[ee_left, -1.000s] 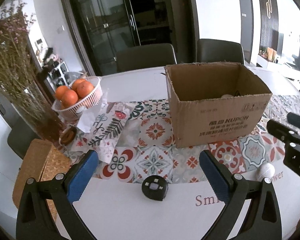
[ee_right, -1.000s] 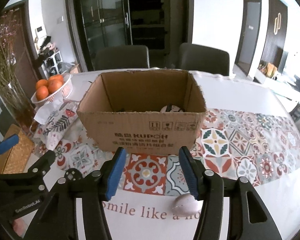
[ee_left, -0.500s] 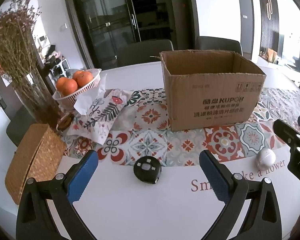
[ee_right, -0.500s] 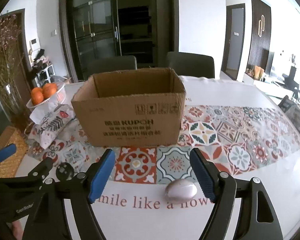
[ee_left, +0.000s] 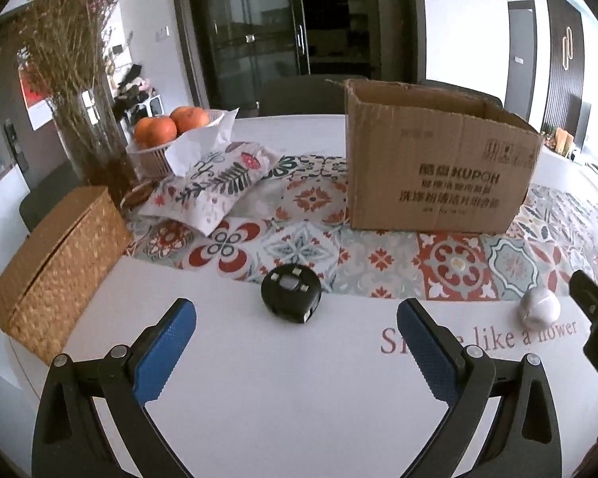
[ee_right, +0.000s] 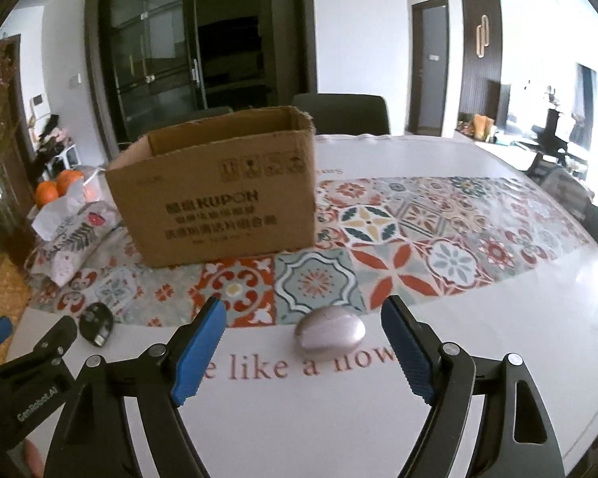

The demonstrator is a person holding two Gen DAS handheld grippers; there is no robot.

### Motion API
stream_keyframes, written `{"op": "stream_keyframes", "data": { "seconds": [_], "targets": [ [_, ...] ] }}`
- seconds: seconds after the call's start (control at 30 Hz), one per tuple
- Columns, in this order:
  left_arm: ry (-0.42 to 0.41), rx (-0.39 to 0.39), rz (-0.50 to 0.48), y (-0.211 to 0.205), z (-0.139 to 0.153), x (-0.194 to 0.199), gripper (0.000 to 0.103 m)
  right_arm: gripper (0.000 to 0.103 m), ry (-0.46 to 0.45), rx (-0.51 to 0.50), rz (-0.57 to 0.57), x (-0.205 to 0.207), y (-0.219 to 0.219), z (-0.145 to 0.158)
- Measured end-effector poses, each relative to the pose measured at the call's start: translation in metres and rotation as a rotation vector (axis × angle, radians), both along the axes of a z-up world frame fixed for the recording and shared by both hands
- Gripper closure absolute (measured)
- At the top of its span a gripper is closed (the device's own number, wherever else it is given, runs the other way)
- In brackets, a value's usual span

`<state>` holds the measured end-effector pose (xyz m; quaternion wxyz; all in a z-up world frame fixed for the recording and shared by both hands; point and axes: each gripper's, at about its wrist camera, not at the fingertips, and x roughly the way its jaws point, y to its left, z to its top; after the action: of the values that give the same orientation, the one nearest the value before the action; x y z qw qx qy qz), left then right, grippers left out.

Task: Organize rigid objects
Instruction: 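Move both open grippers back to the black gadget and silver egg light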

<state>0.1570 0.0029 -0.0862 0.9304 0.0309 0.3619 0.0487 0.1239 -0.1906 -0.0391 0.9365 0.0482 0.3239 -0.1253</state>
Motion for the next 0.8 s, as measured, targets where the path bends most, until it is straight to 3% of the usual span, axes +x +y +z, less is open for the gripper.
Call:
{"op": "stream_keyframes", "data": {
  "seconds": [0.4, 0.8],
  "targets": [
    [-0.018, 0.024, 0.025, 0.009, -0.025, 0.0, 0.0, 0.018, -0.026, -0.084, -0.048, -0.005, 0.007, -0.019],
    [-0.002, 0.102, 0.018, 0.003, -0.041, 0.029, 0.0, 0.016, 0.108, -0.072, -0.078, 0.025, -0.001, -0.049]
  ]
}}
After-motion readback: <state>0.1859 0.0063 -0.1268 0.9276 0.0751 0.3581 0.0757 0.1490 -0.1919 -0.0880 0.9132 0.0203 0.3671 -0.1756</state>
